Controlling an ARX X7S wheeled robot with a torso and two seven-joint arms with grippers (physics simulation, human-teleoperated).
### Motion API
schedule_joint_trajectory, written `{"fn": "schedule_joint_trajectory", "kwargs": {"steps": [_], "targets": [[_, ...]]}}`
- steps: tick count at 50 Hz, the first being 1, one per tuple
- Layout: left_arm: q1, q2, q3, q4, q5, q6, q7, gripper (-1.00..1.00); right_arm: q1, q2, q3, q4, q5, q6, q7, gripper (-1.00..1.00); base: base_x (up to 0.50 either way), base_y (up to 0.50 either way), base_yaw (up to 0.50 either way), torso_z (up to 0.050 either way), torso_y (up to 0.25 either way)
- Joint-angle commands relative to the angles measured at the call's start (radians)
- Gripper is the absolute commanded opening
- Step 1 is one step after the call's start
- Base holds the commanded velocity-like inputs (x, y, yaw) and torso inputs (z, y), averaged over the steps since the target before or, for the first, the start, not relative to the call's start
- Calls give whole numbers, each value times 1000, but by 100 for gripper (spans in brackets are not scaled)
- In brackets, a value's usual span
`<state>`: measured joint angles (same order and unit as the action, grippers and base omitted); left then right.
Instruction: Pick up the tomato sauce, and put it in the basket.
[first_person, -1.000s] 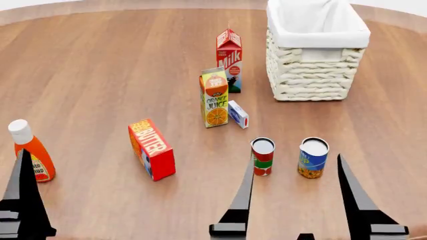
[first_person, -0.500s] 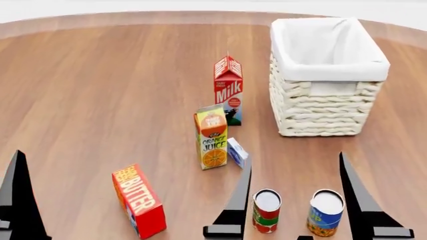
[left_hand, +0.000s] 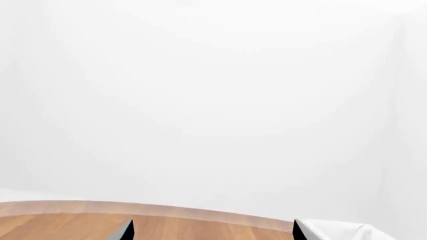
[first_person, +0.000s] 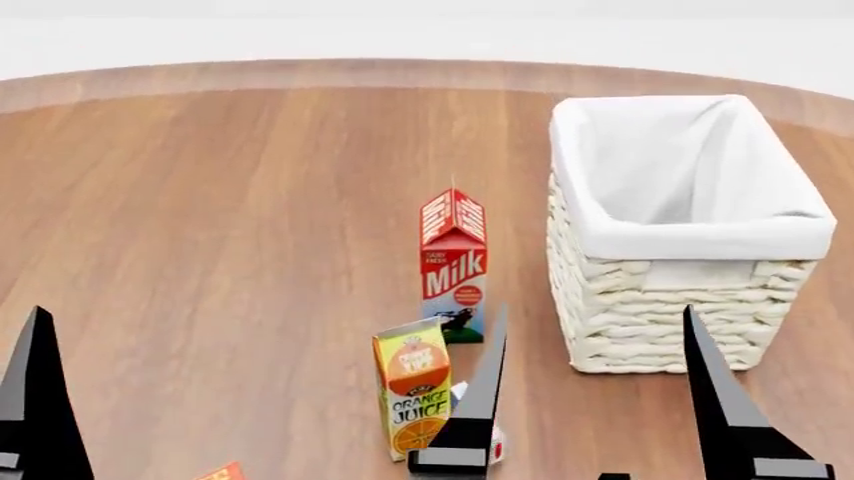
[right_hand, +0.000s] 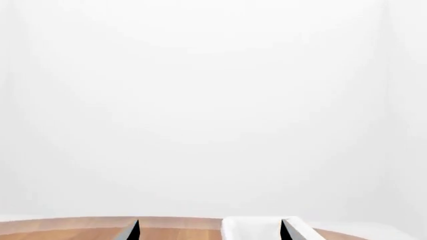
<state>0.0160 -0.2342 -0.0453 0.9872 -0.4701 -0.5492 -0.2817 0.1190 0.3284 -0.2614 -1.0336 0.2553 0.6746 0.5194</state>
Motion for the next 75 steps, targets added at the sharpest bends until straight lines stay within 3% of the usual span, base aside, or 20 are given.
{"fn": "schedule_joint_trajectory", "kwargs": {"steps": [1,40,52,72,75], "targets": [[1,-9,16,-14,1,16,-7,100,7,38,-7,21,75,-43,55,100,500,-188,0,0,0],[19,-40,30,-21,-23,47,-37,100,4,77,-32,55,151,-91,123,100,350,-464,0,0,1],[25,-49,40,-31,-22,63,-43,100,-2,93,-52,58,144,-130,130,100,-345,-155,0,0,1],[29,-70,52,-20,-37,65,-69,100,-9,115,-72,60,143,-160,151,100,202,-388,0,0,0],[33,-73,52,-24,-35,72,-68,100,30,116,-90,51,131,-37,204,100,0,-121,0,0,0]]}}
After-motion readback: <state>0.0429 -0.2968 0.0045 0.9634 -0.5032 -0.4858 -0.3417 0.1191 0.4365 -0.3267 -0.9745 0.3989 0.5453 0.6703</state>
